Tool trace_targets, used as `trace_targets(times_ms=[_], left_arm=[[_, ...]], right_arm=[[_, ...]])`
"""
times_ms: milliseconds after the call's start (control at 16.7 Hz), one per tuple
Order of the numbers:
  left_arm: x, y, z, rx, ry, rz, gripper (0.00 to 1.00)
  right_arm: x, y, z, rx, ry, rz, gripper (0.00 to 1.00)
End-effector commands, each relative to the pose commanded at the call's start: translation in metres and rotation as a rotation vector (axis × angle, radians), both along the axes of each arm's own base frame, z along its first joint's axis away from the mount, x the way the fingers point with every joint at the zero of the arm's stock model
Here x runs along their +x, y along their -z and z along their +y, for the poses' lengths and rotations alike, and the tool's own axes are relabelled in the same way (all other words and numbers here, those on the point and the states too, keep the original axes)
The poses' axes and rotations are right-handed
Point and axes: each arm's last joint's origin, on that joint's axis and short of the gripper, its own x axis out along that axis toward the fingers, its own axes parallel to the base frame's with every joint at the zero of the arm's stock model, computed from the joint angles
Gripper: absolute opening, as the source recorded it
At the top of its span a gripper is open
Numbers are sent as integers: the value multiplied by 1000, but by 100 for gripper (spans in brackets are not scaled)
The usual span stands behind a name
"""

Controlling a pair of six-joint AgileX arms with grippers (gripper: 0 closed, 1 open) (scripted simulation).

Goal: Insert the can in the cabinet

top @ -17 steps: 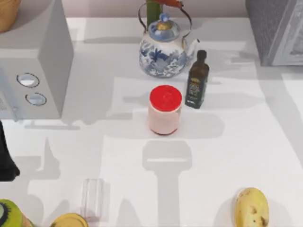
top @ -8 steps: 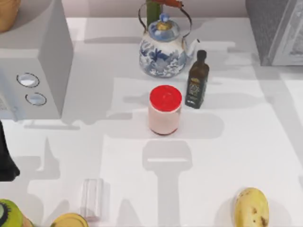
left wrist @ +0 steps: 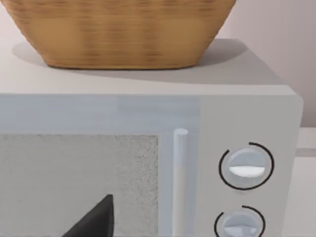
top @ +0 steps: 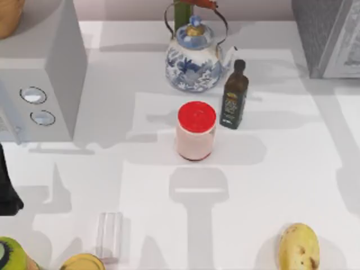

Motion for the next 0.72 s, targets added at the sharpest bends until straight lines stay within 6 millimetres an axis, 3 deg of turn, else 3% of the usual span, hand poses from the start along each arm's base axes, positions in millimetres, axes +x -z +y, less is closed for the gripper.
trace_targets(times_ms=[360,660,720], left_arm=[[0,0,0,0,0,0,100],[0,0,0,0,0,0,100],[0,0,0,0,0,0,100]], right_arm=[[42,19,-9,-4,17,34,0],[43,20,-9,-4,18,36,0],[43,20,-9,-4,18,36,8]])
